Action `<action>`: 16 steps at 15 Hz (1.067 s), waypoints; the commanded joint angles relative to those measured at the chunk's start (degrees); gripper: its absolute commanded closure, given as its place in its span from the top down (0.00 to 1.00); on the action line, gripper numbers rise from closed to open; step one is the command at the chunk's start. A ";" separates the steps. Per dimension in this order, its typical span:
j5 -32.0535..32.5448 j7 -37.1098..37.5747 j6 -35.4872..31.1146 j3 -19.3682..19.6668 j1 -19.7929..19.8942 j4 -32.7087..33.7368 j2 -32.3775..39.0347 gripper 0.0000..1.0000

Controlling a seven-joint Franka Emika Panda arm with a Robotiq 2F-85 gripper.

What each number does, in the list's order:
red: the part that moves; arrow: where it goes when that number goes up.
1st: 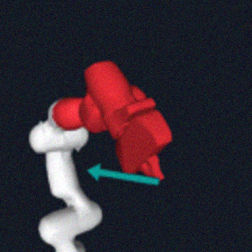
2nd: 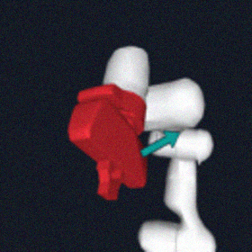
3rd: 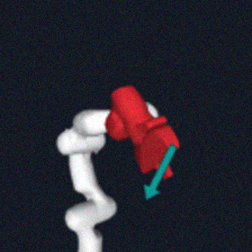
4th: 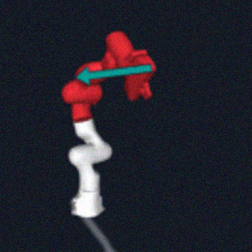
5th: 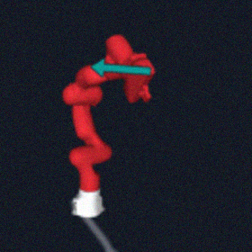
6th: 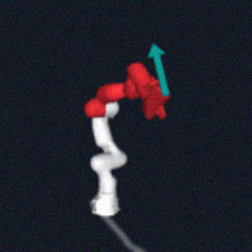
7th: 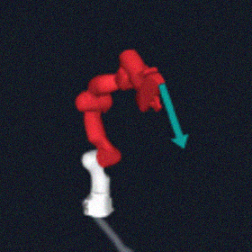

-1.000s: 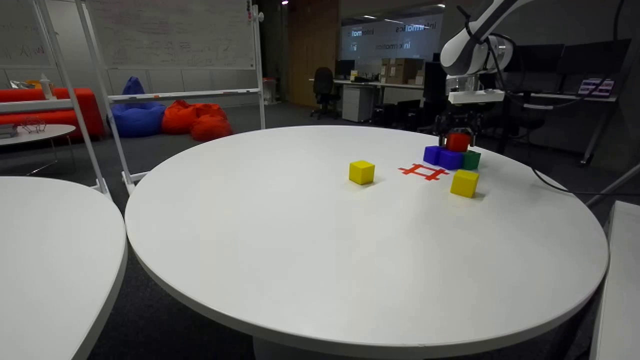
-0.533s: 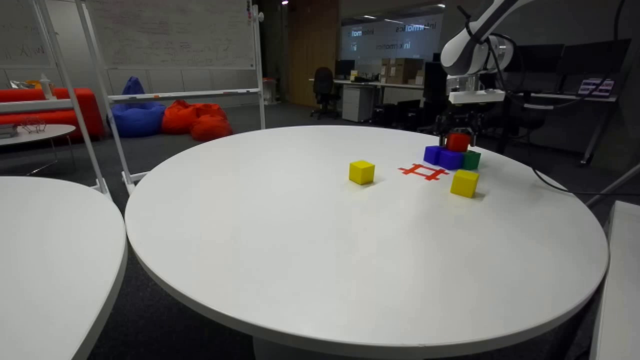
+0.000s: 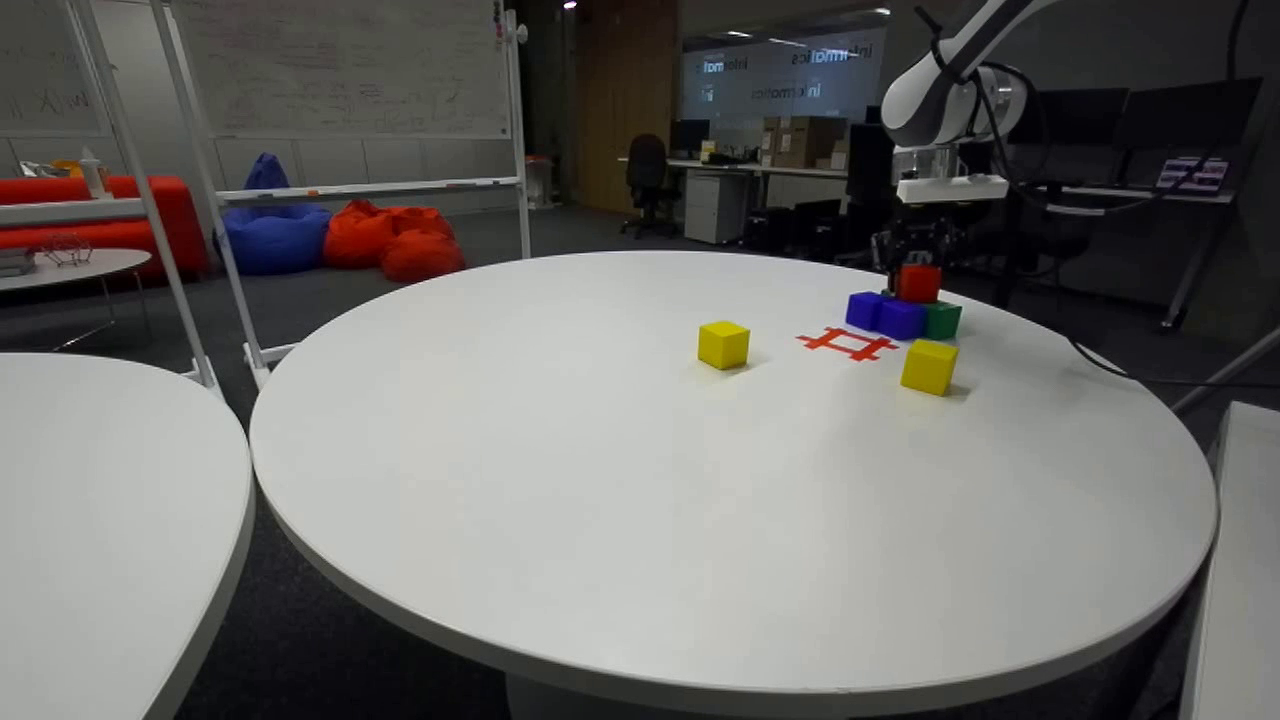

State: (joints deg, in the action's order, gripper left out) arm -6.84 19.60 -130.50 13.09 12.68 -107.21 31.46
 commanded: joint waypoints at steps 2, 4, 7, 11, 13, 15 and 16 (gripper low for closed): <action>-0.60 -1.07 -1.36 -0.05 0.33 -0.60 0.16 0.31; -0.38 -0.94 -1.83 0.14 0.14 -1.36 -0.71 0.31; 0.02 -0.74 -3.42 0.53 -0.23 -3.58 -2.80 0.31; 0.56 -0.77 -8.22 1.24 -0.56 -8.09 -6.31 0.31; 1.14 -0.36 -10.37 1.86 -0.85 -10.46 -8.33 0.31; 1.85 0.17 -11.84 2.50 -1.14 -12.44 -10.15 0.31; 2.23 0.43 -12.23 2.81 -1.27 -13.19 -11.00 0.31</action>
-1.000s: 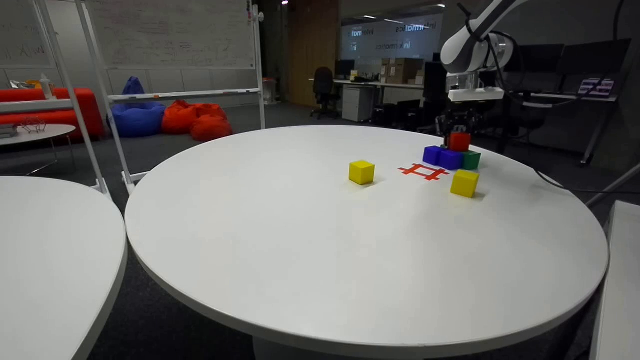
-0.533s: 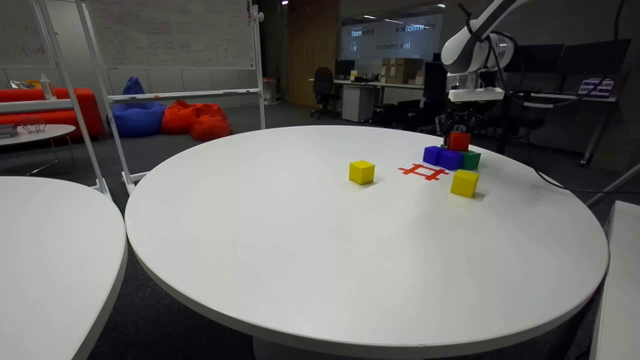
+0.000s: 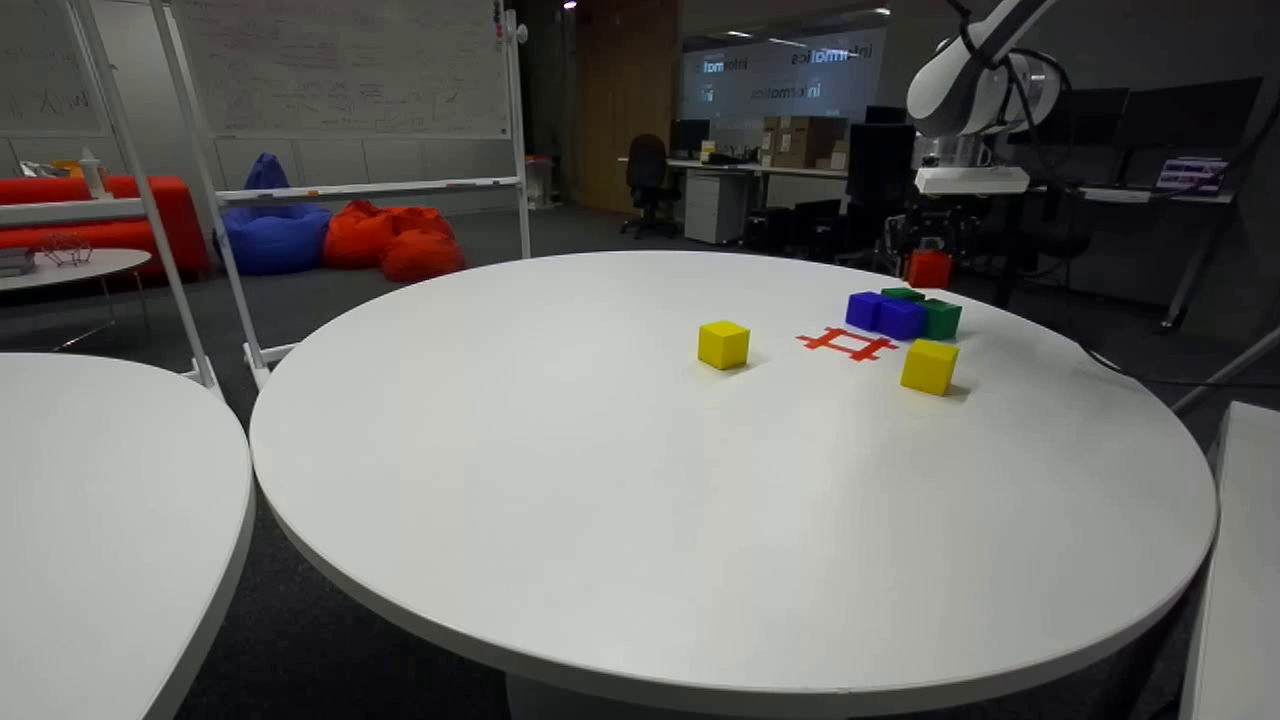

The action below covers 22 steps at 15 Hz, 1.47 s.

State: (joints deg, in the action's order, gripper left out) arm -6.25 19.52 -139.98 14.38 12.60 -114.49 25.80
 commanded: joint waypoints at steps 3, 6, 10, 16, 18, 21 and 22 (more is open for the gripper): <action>2.87 1.13 -3.51 2.14 -1.49 -7.96 -7.66 0.31; 4.11 1.55 -4.00 2.55 -1.95 -9.68 -9.81 0.31; 5.22 1.39 -3.57 2.35 -1.97 -10.30 -10.81 0.31; 10.82 3.47 -3.73 2.67 -3.63 -9.90 -9.88 0.31; 11.89 2.70 -3.81 2.17 -3.98 -9.53 -9.32 0.31; 13.44 2.67 -3.52 1.76 -5.02 -8.62 -8.36 0.31; 14.08 2.91 -3.37 1.75 -5.47 -8.32 -8.06 0.31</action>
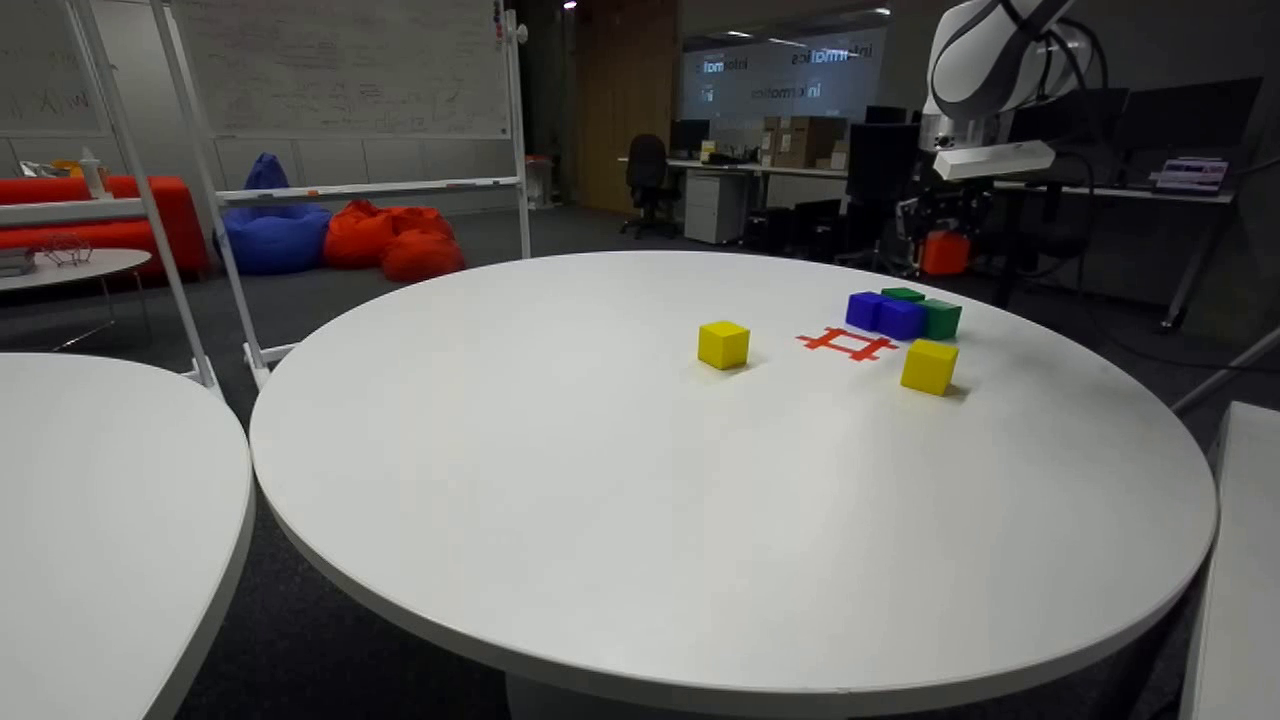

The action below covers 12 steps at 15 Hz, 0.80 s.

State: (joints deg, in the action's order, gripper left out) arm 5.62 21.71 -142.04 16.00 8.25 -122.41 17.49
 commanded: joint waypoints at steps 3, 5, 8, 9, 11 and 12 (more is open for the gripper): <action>3.59 0.75 -0.99 -0.13 -2.26 0.54 1.31 0.31; 4.85 1.01 -1.02 -0.19 -3.23 1.17 2.13 0.31; 6.99 1.15 -1.03 -0.19 -4.70 2.17 3.50 0.31; 7.61 1.07 -0.82 -0.24 -5.09 2.58 3.90 0.31; 8.32 0.86 -0.68 -0.29 -5.69 3.28 4.67 0.31; 8.59 0.89 -0.65 -0.22 -5.94 3.70 5.04 0.31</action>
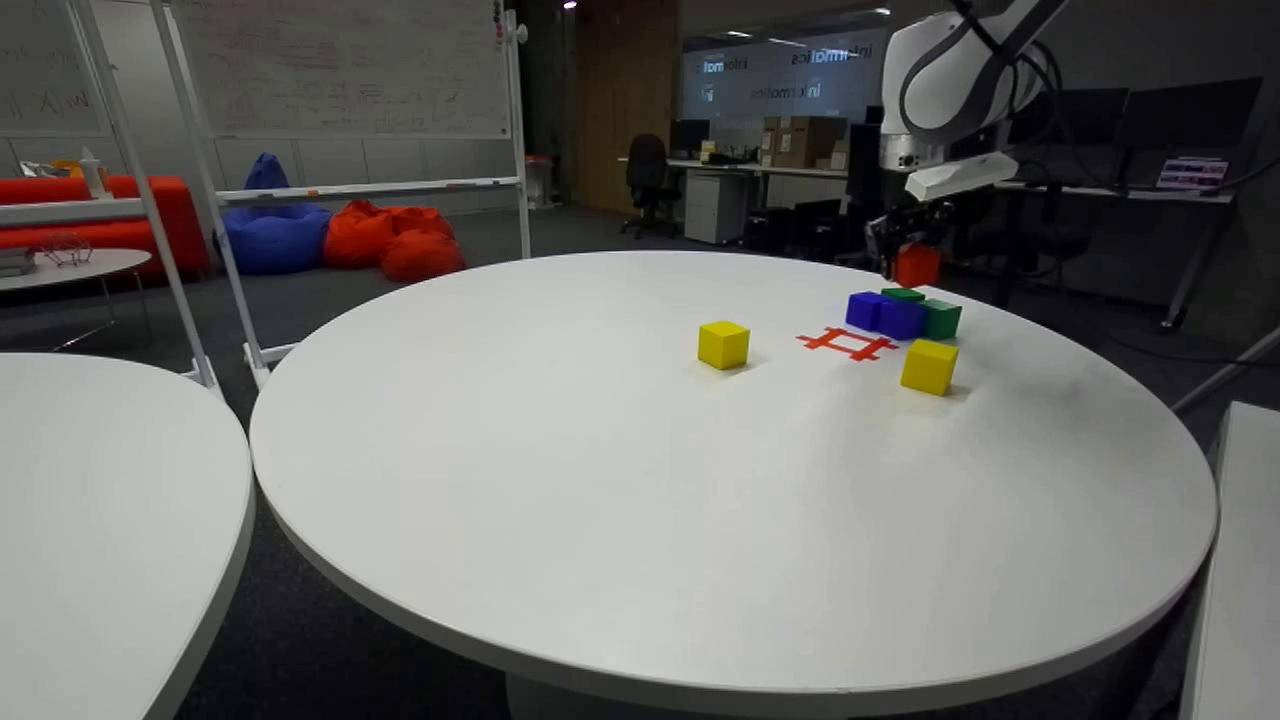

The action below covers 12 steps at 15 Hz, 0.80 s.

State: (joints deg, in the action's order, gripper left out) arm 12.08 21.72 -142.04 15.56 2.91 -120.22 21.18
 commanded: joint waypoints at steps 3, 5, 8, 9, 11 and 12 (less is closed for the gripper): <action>2.82 0.95 -0.85 0.43 -1.11 2.04 1.97 0.31; 3.26 0.21 -1.14 0.45 -1.01 1.74 1.57 0.31; 3.55 -3.03 -2.21 -0.14 -0.33 -0.21 -0.24 0.31; 3.54 -4.19 -2.68 -0.35 -0.13 -0.39 -0.32 0.31; 3.32 -6.77 -3.61 -0.79 0.23 -0.38 -0.01 0.31; 3.18 -7.82 -3.84 -0.91 0.31 -0.21 0.23 0.31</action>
State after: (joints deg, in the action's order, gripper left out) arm 14.33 17.16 -143.58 15.52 2.16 -118.64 22.82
